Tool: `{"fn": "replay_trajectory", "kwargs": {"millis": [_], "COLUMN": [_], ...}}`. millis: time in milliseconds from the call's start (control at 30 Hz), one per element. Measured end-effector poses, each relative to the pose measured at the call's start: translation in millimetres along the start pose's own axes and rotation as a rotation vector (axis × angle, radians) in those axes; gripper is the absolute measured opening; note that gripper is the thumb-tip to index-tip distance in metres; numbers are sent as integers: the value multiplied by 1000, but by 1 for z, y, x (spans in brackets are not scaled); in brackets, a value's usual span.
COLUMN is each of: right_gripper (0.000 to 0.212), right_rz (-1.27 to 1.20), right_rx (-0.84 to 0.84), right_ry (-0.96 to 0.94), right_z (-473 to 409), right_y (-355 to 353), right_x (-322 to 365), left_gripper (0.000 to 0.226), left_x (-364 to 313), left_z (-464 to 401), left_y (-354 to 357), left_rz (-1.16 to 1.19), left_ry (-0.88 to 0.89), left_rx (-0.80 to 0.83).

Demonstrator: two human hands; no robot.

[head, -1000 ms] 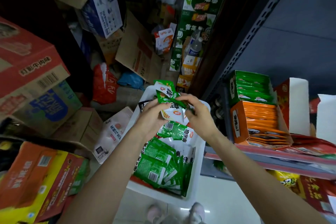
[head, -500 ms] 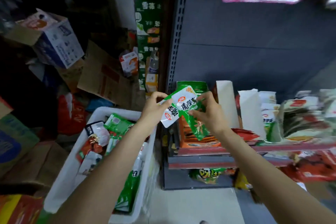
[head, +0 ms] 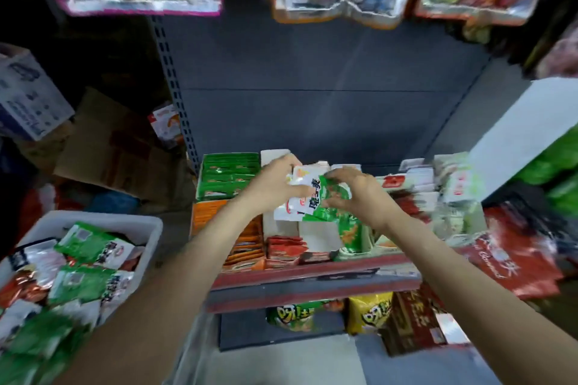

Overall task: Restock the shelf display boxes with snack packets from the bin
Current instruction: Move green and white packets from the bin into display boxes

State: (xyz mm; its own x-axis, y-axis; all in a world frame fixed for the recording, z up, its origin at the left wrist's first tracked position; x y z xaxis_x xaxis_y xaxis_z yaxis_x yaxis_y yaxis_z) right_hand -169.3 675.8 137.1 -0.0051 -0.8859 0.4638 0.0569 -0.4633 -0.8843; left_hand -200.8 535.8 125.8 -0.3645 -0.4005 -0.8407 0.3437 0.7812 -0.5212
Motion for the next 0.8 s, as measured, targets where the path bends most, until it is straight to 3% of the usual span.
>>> {"fn": "replay_trajectory", "kwargs": {"millis": [133,200,367,567,800], "right_gripper": [29,37,33,23,28], "right_rz": [-45,-70,-214,-187,-78], "right_rx": [-81,-111,-10,119,71], "right_ry": [43,70,221,234,288], "right_z": [-4,-7,-14,-30,-44], "right_y": [-18,-19,0,1,-8], "right_x": [-35,-46,-75,-84,-89], "left_gripper": [30,22,5,13,15], "left_x": [-15,-24,-37,-38,-39], "left_z": [-22,-29,-54,-71,-74], "left_y": [12,16,43,62,67], "left_rz": [-52,-31,-223,-340,-351], "left_ry": [1,30,112,154,207], "left_rx": [-240,-290,-154,-77,-28]}}
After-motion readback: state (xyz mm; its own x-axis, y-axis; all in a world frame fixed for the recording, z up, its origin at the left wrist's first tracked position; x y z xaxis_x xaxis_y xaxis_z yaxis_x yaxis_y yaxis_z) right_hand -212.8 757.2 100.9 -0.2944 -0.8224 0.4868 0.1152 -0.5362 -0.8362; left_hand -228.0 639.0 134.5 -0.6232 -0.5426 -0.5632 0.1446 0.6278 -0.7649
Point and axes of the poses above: each hand's wrist, its own z-axis away from the middle knuckle, its own y-axis out of the palm, x = y × z, the point moved 8 cm from there along -z, towards the middle knuckle, and after that the axes turned 13 degrees about y, right-handed, at the moved point
